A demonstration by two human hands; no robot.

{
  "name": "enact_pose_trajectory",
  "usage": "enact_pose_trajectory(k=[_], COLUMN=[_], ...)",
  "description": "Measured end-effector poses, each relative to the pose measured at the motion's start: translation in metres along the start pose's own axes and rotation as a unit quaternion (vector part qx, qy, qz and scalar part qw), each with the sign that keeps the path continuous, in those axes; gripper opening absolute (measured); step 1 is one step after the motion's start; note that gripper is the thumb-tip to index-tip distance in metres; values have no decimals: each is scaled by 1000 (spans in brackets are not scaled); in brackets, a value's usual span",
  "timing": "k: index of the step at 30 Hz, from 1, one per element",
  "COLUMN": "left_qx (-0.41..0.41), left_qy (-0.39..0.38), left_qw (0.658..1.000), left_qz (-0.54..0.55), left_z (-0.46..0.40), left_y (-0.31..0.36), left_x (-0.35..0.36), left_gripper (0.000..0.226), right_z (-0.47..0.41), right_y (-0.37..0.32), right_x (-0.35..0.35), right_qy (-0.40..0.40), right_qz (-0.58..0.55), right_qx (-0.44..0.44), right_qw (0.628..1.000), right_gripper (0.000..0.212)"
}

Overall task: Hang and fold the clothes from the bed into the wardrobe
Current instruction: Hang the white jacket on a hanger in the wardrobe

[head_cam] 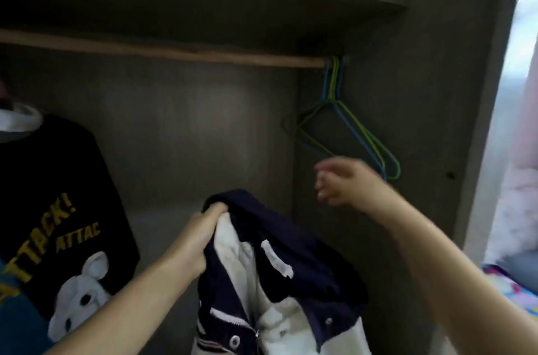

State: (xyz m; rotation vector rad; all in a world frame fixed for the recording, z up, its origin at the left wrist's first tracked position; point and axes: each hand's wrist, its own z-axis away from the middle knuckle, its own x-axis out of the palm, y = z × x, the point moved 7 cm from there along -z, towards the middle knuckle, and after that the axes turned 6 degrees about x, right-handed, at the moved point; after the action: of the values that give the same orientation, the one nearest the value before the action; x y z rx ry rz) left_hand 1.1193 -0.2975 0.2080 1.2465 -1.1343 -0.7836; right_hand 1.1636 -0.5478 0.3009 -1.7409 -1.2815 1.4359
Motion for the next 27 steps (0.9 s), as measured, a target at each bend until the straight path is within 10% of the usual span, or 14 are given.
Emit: enact_pose_trajectory(k=[4,11,19,27], left_qx=[24,42,38,36], left_qy=[-80,-78,-67,-40], left_qw=[996,996,997,998], left_qz=[-9,-23,-29,-25], left_z=[3,-18,-30,-37], left_y=[5,11,7,-1], left_x=[36,11,-8,-22], left_gripper=[15,19,19,22], right_z=[-34,-111,-139,-134], right_y=[-74,-54,-34,-50], right_x=[-78,-75,-69,-69], right_qy=[297,243,252,274], right_qz=[313,594,590,435], right_qx=[-144,15,16,-7], right_qw=[891,766,767,858], right_gripper=[21,35,26,23])
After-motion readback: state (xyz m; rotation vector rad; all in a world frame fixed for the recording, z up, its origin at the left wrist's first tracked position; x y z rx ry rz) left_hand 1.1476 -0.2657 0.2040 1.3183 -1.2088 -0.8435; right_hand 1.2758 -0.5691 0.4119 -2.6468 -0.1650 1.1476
